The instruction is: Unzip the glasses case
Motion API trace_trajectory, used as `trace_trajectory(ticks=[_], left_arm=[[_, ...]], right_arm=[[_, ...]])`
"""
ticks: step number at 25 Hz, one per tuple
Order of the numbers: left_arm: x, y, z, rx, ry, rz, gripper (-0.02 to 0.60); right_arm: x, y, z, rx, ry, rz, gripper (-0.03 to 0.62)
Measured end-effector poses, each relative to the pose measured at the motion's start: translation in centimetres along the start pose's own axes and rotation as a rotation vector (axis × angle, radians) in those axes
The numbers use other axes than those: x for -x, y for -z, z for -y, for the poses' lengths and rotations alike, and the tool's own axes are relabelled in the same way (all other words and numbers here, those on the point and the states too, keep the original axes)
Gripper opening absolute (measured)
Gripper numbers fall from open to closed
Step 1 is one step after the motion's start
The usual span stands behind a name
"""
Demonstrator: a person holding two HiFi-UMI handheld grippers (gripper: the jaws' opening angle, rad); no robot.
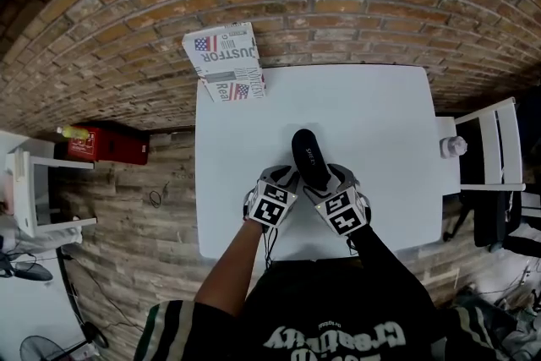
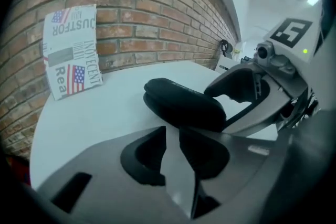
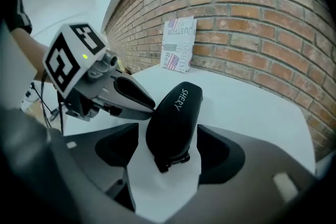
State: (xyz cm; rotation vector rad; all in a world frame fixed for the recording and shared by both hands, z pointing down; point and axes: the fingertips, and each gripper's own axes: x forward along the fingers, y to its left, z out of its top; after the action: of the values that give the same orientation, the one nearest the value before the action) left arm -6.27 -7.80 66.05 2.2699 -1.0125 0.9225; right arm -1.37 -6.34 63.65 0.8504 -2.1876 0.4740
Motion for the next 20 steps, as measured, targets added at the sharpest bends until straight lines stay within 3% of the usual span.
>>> trace_trajectory(ticks=[3, 5, 14, 20], left_arm=[[-0.7, -0.4, 0.6, 0.001, 0.015, 0.006, 0.083], [-1.0, -0.7, 0.8, -0.02, 0.017, 0.005, 0.075], [-2.0, -1.1, 1.4, -0.049, 0.029, -0.009, 0.078], [-2.6, -3.0, 2.0, -0.011, 0.039, 0.06, 0.079]], right_arm=[[-1.4, -0.6, 0.8, 0.112, 0.059, -0.03, 0.324], [-1.0, -1.1, 0.9, 0.121, 0.041, -0.008, 0.317], [1.7, -1.6, 2.0, -0.139, -0.033, 0.126, 0.308], [1.4, -0.6, 2.8, -0.198, -0.057, 0.109, 0.308]])
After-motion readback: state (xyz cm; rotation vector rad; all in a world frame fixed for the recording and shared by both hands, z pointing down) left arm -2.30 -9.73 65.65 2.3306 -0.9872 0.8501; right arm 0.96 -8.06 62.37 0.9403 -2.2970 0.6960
